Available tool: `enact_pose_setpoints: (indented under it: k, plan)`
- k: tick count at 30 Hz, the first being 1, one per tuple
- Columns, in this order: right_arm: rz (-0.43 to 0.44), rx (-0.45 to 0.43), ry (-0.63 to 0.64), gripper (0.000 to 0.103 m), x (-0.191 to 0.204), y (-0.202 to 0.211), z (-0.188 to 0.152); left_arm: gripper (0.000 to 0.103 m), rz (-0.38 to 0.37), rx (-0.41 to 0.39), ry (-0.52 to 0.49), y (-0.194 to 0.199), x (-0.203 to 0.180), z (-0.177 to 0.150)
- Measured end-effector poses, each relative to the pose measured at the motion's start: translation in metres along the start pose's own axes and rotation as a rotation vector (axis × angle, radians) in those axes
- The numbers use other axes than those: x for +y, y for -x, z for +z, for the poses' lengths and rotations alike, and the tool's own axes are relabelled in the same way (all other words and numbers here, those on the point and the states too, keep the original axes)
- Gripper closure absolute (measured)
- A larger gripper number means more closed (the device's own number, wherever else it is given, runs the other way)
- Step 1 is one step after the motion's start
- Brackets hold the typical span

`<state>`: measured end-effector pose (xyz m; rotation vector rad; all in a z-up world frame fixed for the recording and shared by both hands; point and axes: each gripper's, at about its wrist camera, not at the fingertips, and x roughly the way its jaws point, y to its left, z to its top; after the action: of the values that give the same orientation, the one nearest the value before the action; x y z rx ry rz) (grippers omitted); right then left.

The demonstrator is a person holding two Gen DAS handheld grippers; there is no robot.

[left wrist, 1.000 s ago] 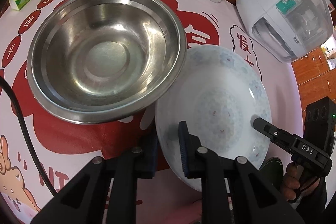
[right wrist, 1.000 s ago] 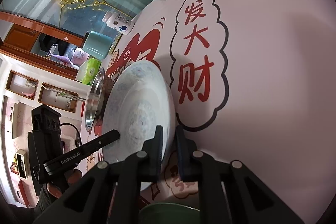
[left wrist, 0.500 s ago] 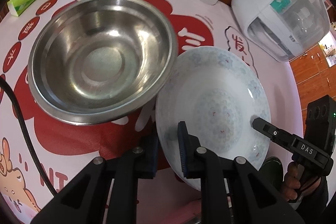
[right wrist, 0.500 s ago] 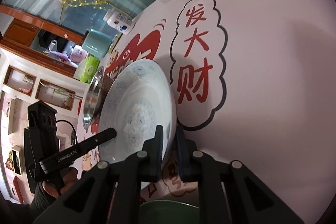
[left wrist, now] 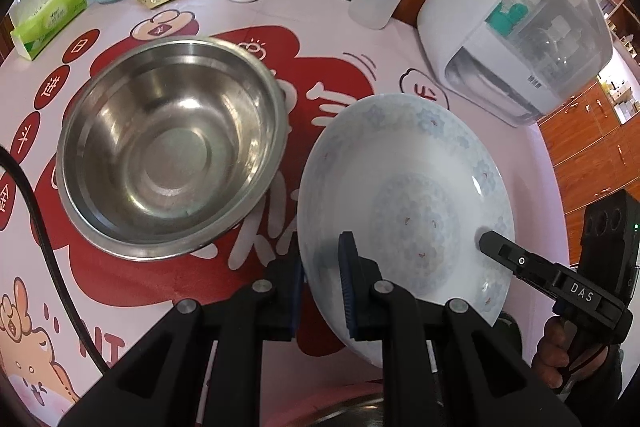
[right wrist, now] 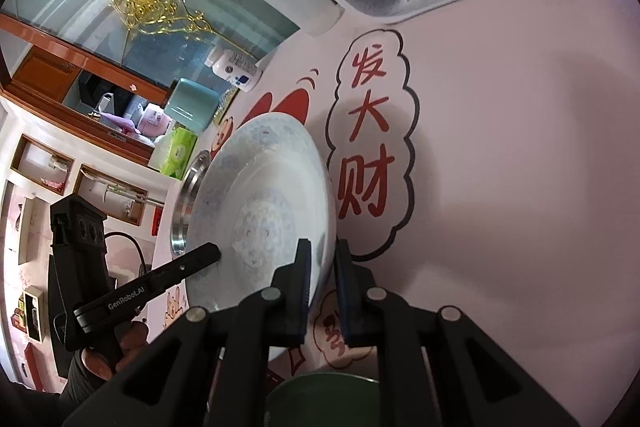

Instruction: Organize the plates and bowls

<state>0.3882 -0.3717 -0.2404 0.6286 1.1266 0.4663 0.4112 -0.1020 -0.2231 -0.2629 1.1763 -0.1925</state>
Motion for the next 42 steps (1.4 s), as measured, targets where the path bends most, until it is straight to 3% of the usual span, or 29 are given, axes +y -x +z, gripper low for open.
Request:
enact_pose_setpoints:
  k: [18, 42]
  plan:
    - [0.005, -0.080, 0.049, 0.092, 0.024, 0.063, -0.005, 0.089, -0.037, -0.058, -0.043, 0.058, -0.031, -0.016]
    - [0.043, -0.097, 0.156, 0.092, 0.097, 0.128, -0.079, 0.089, -0.025, -0.146, -0.005, 0.183, -0.036, -0.103]
